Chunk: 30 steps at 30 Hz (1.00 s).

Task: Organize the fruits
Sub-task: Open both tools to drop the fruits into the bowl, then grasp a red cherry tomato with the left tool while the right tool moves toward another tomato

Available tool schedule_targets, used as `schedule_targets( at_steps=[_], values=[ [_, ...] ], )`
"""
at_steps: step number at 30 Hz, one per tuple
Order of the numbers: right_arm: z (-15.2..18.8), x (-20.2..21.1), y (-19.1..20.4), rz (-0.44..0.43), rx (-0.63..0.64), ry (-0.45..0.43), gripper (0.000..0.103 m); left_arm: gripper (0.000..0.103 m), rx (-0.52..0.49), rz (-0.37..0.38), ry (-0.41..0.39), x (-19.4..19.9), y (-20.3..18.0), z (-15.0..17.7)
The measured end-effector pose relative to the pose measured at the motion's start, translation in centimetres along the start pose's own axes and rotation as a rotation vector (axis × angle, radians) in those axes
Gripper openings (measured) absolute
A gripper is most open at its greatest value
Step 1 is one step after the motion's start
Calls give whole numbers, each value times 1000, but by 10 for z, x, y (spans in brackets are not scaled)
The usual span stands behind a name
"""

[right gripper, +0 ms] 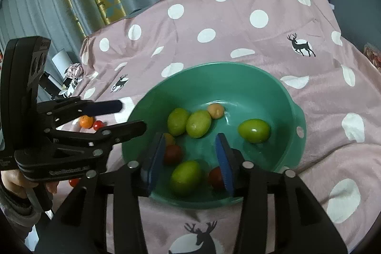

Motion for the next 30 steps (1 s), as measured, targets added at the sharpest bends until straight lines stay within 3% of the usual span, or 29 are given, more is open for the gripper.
schedule_targets(
  at_steps=[7, 21, 26, 30],
  values=[
    [2, 15, 17, -36, 5, -14, 61, 69, 124, -52, 2, 35, 41, 33],
    [12, 33, 60, -66, 95, -2, 61, 69, 356, -164, 8, 115, 125, 141],
    [21, 29, 81, -86, 142, 28, 61, 69, 371, -140, 34, 119, 121, 170],
    [36, 19, 100, -105, 191, 81, 60, 69, 366, -75, 39, 113, 103, 182]
  ],
)
Point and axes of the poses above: each gripper's, at about its wrist camera, not at the fingertips, and x roughly against the way its jaws point, y to its left, z to its underside, the point moved 9 cm from there along -x, roughly the way its jaws point, and after that the axes turned 11 degrees about -x, right-handed, at the moved point
